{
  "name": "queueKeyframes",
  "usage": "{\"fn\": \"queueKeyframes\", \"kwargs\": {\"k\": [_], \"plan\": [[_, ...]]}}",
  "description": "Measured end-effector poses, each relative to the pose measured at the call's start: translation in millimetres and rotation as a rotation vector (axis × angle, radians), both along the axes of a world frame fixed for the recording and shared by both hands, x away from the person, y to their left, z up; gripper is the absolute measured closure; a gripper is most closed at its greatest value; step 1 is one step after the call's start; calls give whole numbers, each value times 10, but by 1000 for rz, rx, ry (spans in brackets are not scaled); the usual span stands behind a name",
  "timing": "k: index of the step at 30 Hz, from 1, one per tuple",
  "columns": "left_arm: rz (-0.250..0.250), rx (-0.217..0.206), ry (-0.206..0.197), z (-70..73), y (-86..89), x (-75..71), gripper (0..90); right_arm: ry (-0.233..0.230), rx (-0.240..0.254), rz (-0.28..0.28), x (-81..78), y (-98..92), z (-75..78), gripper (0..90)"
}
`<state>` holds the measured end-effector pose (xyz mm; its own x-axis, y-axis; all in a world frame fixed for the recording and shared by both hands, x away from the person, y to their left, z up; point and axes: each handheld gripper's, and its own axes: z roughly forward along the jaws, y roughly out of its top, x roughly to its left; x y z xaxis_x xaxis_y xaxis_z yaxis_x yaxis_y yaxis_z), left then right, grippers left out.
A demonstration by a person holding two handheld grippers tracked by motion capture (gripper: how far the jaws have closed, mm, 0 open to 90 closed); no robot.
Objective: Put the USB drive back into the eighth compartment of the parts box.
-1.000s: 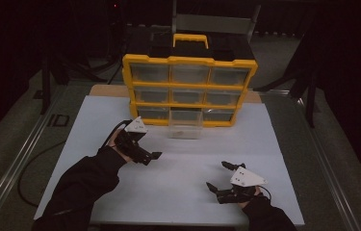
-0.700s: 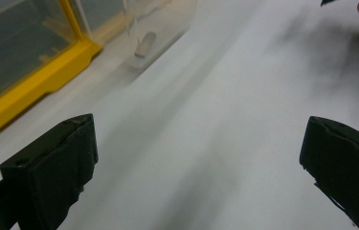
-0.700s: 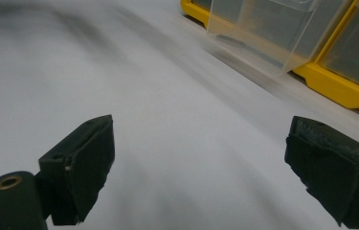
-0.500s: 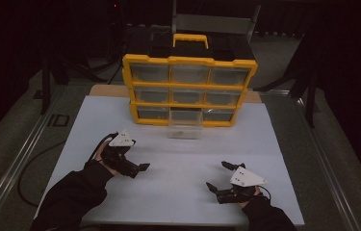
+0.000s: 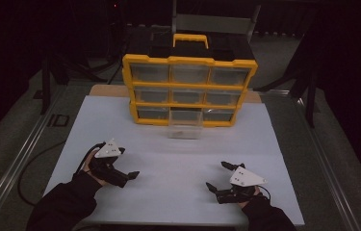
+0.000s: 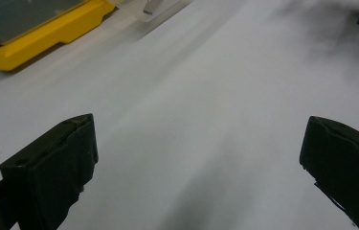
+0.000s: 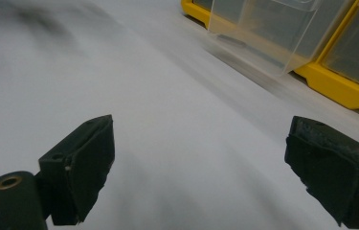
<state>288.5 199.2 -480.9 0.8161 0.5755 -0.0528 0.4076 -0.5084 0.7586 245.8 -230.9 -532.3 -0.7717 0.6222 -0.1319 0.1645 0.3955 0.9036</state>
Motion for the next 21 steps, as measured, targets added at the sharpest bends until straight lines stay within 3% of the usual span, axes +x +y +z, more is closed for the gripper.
{"fn": "queueKeyframes", "kwargs": {"k": [6, 9, 16, 21], "plan": [[10, -13, 14, -119, 115, -94, 5, 12, -1, -6, -14, 7, 7, 102], [18, -7, 0, -179, 167, -147, 5, 8, -5, -3, -14, 7, 7, 102], [37, -54, -7, -245, 331, -234, 5, 1, -7, -1, -11, 15, -3, 102], [55, -59, -2, -319, 428, -288, 5, 0, -8, -2, -15, 11, 3, 102]]}}
